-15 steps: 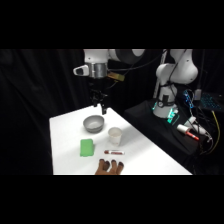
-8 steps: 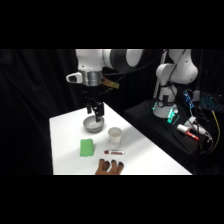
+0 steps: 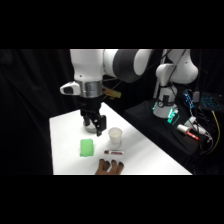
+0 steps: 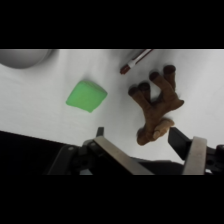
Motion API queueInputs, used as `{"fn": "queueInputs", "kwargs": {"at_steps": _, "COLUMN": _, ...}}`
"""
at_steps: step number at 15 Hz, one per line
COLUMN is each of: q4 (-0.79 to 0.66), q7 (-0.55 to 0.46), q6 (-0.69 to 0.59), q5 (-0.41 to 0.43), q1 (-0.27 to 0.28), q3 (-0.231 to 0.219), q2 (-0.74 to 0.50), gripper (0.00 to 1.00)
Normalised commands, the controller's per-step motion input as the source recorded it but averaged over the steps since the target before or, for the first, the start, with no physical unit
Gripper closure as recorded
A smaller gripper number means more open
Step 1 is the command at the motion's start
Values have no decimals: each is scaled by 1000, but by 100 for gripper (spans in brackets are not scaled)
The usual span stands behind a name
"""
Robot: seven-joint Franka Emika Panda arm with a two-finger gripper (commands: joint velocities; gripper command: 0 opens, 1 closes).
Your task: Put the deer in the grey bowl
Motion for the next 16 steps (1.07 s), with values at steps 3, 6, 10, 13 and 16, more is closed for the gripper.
{"fn": "queueInputs", "kwargs": {"at_steps": 3, "q4": 370, "q7": -67, "q6": -20, "q5": -95, "q1": 94, "q3": 68, "q2": 291, "gripper": 0}}
{"fn": "queueInputs", "kwargs": {"at_steps": 6, "q4": 418, "q7": -108, "q6": 25, "q5": -112, "q1": 58, "q3": 37, "q2": 390, "gripper": 0}}
{"fn": "queueInputs", "kwargs": {"at_steps": 10, "q4": 456, "q7": -153, "q6": 75, "q5": -107, "q1": 31, "q3": 33, "q2": 468, "gripper": 0}}
{"fn": "queueInputs", "kwargs": {"at_steps": 13, "q4": 488, "q7": -175, "q6": 121, "q5": -104, "q1": 22, "q3": 41, "q2": 485, "gripper": 0}}
{"fn": "queueInputs", "kwargs": {"at_steps": 16, "q4": 457, "q7": -202, "q6": 117, "q5": -91, "q1": -9, "q3": 50, "q2": 417, "gripper": 0}}
